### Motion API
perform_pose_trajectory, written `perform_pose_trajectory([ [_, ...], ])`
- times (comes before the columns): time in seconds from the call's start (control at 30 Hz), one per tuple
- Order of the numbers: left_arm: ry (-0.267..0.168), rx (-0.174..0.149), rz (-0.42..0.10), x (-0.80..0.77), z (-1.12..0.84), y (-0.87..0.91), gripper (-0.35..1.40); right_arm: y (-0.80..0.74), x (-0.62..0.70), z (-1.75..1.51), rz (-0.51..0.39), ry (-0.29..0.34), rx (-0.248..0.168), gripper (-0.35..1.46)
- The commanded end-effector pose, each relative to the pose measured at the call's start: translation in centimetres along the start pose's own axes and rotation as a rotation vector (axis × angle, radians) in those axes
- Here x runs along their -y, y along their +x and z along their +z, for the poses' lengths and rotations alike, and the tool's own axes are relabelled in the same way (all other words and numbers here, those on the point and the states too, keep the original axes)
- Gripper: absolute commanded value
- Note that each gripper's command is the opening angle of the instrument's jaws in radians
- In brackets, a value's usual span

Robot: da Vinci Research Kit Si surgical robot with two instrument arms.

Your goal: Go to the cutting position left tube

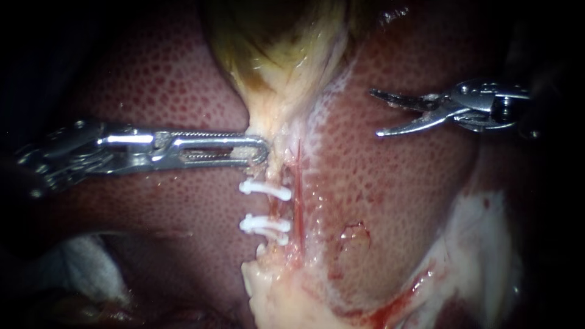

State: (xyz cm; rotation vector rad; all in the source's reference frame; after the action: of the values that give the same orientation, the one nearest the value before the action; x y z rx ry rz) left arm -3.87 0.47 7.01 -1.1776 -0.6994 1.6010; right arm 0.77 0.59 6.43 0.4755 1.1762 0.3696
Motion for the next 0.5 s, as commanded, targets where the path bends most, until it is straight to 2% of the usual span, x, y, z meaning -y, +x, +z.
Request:
perform_pose_trajectory([
  [0.03, 0.000, 0.000, 0.000, 0.00, 0.00, 0.00, -0.35, 0.00, 0.00, 0.00, 0.000, 0.000, 0.000, 1.38],
  [0.23, -0.003, 0.001, -0.003, -0.01, -0.11, 0.05, -0.35, -0.01, 0.01, 0.00, -0.001, 0.001, 0.003, 1.38],
  [0.43, 0.023, -0.013, -0.017, -0.04, -0.47, 0.29, -0.35, -0.02, 0.00, 0.01, -0.002, 0.001, 0.006, 1.38],
  [0.5, 0.027, -0.034, -0.032, -0.06, -0.61, 0.41, -0.35, -0.03, 0.00, 0.01, -0.002, 0.001, 0.006, 1.38],
])
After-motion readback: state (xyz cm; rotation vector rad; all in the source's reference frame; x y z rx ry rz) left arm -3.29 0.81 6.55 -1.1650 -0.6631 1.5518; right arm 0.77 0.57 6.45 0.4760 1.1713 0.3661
